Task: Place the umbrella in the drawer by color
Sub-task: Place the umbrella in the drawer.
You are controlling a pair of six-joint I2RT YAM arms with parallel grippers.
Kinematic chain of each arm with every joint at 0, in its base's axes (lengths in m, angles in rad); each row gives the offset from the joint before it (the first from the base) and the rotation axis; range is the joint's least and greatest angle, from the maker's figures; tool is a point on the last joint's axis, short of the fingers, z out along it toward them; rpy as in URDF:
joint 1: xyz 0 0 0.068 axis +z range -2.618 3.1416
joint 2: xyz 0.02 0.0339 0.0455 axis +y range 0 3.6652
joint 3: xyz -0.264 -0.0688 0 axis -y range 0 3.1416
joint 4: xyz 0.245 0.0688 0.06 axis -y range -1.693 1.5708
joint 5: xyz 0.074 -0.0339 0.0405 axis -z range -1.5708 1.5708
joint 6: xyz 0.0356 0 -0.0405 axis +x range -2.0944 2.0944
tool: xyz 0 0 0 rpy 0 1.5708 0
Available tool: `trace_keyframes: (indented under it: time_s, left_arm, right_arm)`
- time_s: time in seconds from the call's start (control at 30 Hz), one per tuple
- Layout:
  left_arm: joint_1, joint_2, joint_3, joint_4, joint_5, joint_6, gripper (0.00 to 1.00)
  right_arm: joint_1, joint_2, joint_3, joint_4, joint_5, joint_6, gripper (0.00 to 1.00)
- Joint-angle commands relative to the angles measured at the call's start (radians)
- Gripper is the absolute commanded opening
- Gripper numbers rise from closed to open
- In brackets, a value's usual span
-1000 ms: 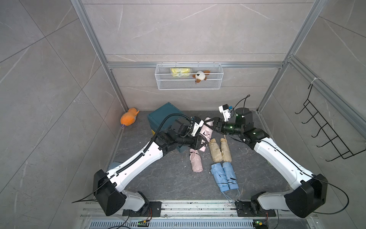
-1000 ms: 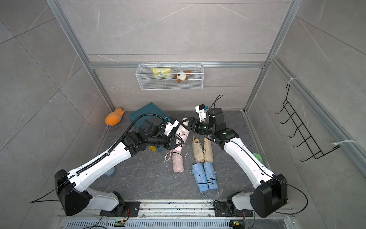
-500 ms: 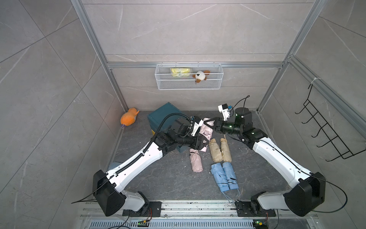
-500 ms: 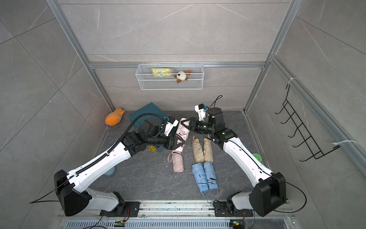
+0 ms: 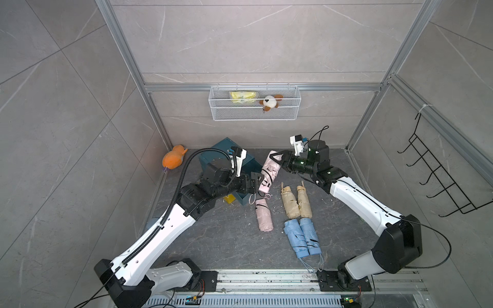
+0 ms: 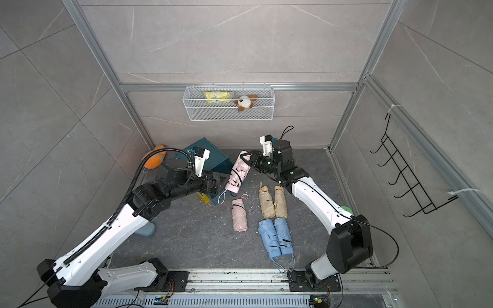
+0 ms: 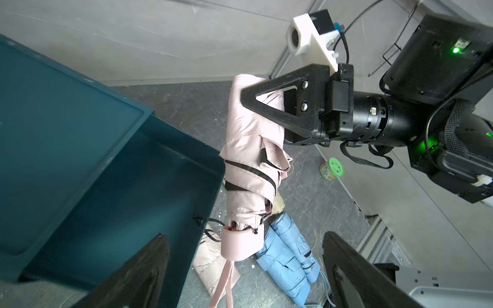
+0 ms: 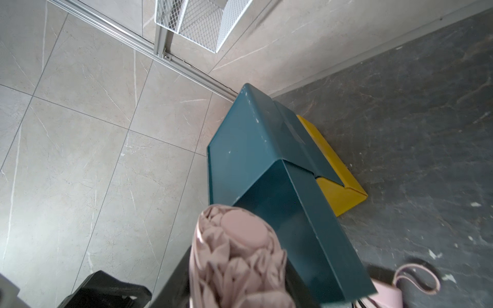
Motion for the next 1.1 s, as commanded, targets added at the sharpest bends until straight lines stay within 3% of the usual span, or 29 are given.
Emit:
trace_keyframes:
  time_s: [0.0,0.27,0.57,1.07]
  left_arm:
    - [0.01,-0.04,-0.043,-0.089,-0.053,-0.027,0.93]
    - [0.013,-0.144,-0.161,-0.137,-0.056,-0.062,0.94]
    - [0.013,-0.188,-0.229,-0.134,-0.064,-0.086,0.94]
    - [0.018,-0.178,-0.247,-0.142,-0.098,-0.082,0.94]
  right_arm:
    - [0.053,0.027,0.085,0.07,0.069,0.004,0.37]
    - [0.172,0.107,0.16,0.056,0.249,-0.093,0.37]
    - [0.238,0.165,0.134,0.152,0.403,-0.143,0.36]
    - [0.298,0.186,0.103,0.126,0.499,-0.187,0.36]
